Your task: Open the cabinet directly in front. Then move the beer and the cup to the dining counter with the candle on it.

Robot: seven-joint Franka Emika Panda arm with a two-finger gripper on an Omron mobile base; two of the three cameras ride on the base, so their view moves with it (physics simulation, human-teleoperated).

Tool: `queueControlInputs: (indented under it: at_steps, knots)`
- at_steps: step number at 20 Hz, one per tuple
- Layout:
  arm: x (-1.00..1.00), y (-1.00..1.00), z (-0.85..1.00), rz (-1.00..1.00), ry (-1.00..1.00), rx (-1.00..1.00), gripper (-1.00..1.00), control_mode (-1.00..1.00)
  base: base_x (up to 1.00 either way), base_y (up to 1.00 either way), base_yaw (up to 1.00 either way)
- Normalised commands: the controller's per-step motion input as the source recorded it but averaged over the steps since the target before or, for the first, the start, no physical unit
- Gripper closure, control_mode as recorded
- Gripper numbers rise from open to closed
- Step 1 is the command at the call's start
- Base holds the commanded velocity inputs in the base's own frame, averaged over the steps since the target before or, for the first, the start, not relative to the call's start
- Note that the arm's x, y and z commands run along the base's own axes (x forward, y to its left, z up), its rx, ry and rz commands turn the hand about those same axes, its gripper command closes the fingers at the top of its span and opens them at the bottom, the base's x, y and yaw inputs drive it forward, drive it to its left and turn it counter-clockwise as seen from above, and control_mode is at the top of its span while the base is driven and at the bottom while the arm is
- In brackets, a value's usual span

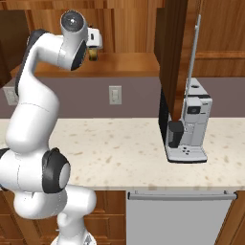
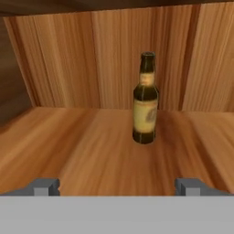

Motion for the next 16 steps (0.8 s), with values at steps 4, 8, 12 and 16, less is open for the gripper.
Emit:
queueControlInputs:
  at_steps: [4, 8, 12, 16]
  knots:
    - [0.01, 0.02, 0.0, 0.0, 0.0, -0.01, -1.0, -1.0, 0.0, 0.0, 0.0]
    - [0.17, 0.0, 0.0, 0.0, 0.0, 0.0, -1.0, -1.0, 0.0, 0.0, 0.0]
    - [0.32, -0.02, -0.02, 0.0, 0.0, 0.0, -1.0, -1.0, 0.0, 0.0, 0.0]
    - [0.4, -0.03, -0.03, 0.0, 0.0, 0.0, -1.0, -1.0, 0.0, 0.0, 0.0]
